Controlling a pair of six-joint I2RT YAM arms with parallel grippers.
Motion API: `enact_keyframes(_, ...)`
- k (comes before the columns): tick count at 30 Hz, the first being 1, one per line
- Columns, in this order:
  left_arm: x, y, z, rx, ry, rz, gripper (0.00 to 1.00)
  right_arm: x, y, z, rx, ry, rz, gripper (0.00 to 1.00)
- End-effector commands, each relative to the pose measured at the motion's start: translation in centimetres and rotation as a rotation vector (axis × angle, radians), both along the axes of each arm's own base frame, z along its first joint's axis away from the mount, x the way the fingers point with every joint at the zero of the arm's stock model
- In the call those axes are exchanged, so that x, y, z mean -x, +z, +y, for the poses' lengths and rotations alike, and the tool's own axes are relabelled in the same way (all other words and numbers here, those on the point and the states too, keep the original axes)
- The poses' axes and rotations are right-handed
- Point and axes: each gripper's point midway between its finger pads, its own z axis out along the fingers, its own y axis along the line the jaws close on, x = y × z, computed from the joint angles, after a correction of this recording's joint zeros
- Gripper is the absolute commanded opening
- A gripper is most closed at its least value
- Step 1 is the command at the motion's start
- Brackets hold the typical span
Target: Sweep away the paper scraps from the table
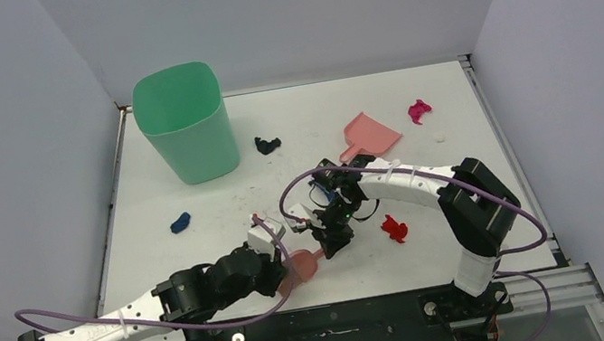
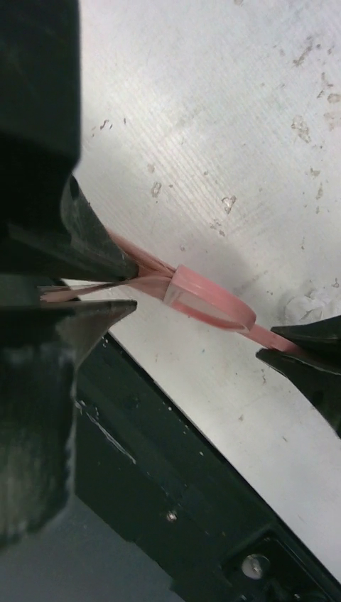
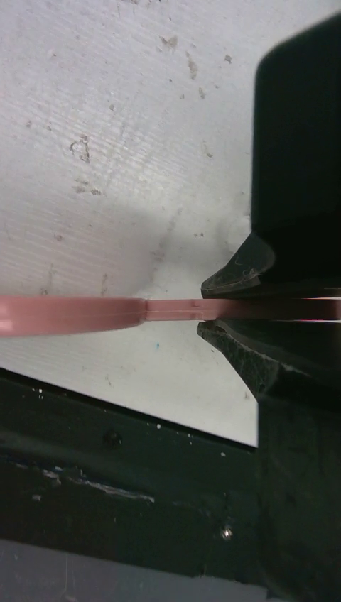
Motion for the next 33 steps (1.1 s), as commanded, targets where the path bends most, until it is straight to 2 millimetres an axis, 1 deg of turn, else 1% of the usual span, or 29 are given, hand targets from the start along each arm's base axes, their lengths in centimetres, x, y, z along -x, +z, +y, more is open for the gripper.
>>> enact_keyframes(1, 0.3, 2.5, -1.3, 0.07, -0.045, -0.026, 0.26, 0.8, 4.9, 0.2, -0.049, 0.018, 0.044, 0.05)
enact_keyframes(3, 0.3, 3.4, -1.6, 0.1, -0.07, -0.053, 0.42, 1.7, 6.2, -0.3, -0.036, 0.024, 0.082, 0.05)
enact_keyframes(4, 0.3, 3.9, -1.9, 0.117, -0.083, -0.067, 0.46, 2.3, 6.7, -0.7, -0.024, 0.025, 0.109, 0.05)
enact_keyframes(5, 0.3, 4.5, -2.2, 0.134, -0.096, -0.085, 0.5, 2.6, 7.0, -0.8, -0.02, 0.022, 0.124, 0.05)
enact_keyframes(8, 0.5, 6.2, -3.4, 0.182, -0.149, -0.118, 0.55, 2.9, 7.6, -0.9, 0.001, -0.012, 0.135, 0.05)
enact_keyframes(10, 0.9, 7.0, -4.5, 0.201, -0.2, -0.125, 0.56, 2.9, 7.7, -0.9, 0.015, -0.053, 0.141, 0.05)
enact_keyframes(13, 0.9, 6.7, -5.5, 0.165, -0.228, -0.123, 0.56, 3.2, 8.6, -0.9, 0.011, -0.081, 0.164, 0.05)
enact_keyframes(15, 0.4, 6.5, -5.7, 0.128, -0.217, -0.142, 0.56, 3.4, 8.9, -1.2, 0.019, -0.078, 0.16, 0.05)
enact_keyframes(18, 0.0, 7.1, -5.5, 0.072, -0.217, -0.186, 0.56, 3.7, 8.6, -2.0, 0.044, -0.062, 0.145, 0.05)
enact_keyframes(20, -0.2, 8.7, -4.9, 0.062, -0.214, -0.214, 0.55, 4.2, 8.4, -2.6, 0.058, -0.057, 0.152, 0.05)
enact_keyframes(21, -0.2, 10.1, -4.7, 0.085, -0.213, -0.23, 0.55, 4.4, 8.2, -2.8, 0.059, -0.054, 0.152, 0.05)
enact_keyframes(23, -0.1, 12.1, -4.0, 0.128, -0.212, -0.253, 0.55, 4.6, 8.2, -3.1, 0.055, -0.052, 0.145, 0.05)
enact_keyframes(25, 0.0, 13.6, -3.3, 0.156, -0.206, -0.269, 0.55, 4.7, 8.3, -3.2, 0.051, -0.051, 0.137, 0.05)
enact_keyframes(26, 0.1, 13.9, -3.0, 0.157, -0.207, -0.271, 0.55, 4.7, 8.5, -3.2, 0.047, -0.049, 0.131, 0.05)
enact_keyframes(27, 0.2, 14.0, -2.8, 0.15, -0.21, -0.271, 0.55, 4.6, 8.6, -3.2, 0.045, -0.05, 0.127, 0.05)
enact_keyframes(29, 0.3, 13.3, -2.5, 0.115, -0.219, -0.263, 0.55, 4.6, 8.8, -3.2, 0.042, -0.051, 0.125, 0.05)
enact_keyframes(33, 0.2, 10.9, -3.4, 0.074, -0.234, -0.245, 0.56, 4.7, 9.2, -3.2, 0.037, -0.045, 0.126, 0.05)
